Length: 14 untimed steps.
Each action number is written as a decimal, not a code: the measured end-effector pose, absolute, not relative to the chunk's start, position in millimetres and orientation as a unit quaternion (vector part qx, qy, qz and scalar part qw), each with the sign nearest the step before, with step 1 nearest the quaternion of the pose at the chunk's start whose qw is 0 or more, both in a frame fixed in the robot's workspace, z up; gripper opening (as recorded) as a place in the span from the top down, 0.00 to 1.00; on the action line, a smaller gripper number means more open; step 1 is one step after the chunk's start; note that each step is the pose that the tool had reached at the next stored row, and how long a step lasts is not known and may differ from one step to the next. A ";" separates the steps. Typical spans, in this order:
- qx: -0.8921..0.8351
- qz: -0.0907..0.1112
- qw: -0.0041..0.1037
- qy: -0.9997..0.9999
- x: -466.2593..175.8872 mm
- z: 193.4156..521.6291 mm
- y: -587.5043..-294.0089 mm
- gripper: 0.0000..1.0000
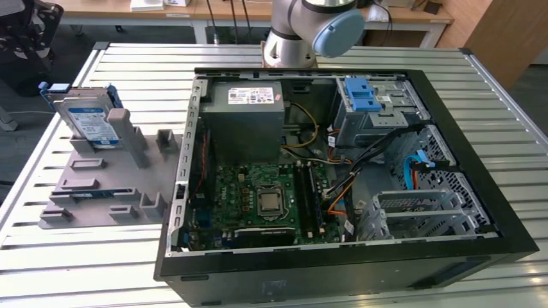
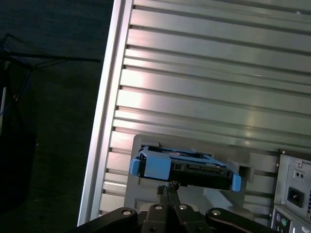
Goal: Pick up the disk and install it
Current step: 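Pick up the disk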
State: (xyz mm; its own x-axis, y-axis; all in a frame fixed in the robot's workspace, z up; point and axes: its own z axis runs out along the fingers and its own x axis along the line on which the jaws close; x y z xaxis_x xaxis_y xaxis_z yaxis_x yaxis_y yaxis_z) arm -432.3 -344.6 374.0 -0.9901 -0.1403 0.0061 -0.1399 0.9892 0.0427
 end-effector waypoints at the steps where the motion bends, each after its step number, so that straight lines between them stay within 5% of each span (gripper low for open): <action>1: 0.072 -0.021 0.005 -0.997 -432.3 374.0 -344.6 0.89; 14: 0.099 -0.021 0.005 -0.995 -432.3 374.0 -344.7 0.89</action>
